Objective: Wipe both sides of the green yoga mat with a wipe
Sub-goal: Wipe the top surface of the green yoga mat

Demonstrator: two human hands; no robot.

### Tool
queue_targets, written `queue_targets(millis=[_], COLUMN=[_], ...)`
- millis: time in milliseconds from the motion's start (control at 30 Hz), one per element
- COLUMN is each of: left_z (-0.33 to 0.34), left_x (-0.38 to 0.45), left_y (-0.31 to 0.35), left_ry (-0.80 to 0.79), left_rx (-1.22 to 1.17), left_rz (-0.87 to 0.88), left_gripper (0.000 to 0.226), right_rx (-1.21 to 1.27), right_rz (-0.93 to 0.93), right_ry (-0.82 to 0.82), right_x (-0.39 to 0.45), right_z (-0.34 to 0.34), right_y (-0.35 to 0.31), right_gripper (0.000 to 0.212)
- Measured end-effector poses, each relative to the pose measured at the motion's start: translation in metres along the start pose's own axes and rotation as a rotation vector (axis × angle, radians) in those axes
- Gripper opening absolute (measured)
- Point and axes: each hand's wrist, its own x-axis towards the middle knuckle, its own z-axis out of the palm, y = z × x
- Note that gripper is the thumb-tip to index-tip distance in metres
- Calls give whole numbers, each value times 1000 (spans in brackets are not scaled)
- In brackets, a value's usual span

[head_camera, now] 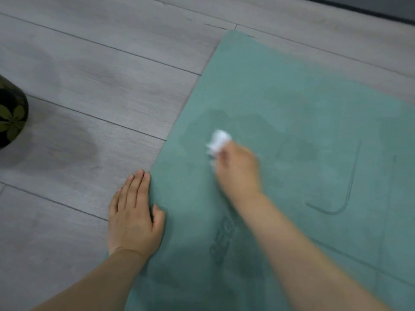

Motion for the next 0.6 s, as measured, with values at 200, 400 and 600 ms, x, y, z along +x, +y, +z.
queue_targets(millis=[200, 400, 600], left_z=[0, -1, -5], left_x=[0, 2, 0], left_y=[0, 0, 0], left_ry=[-7, -37, -80], left_rx=[-3, -2, 20], left_rz=[8, 4, -11], left_gripper=[72, 72, 73], right_rx=[-144, -128, -55], right_rz=[-379, 381, -81], right_ry=[-211, 184, 75], right_x=[57, 0, 16], right_z=[30, -74, -19], right_y=[-43, 134, 58], right_gripper=[15, 14, 18])
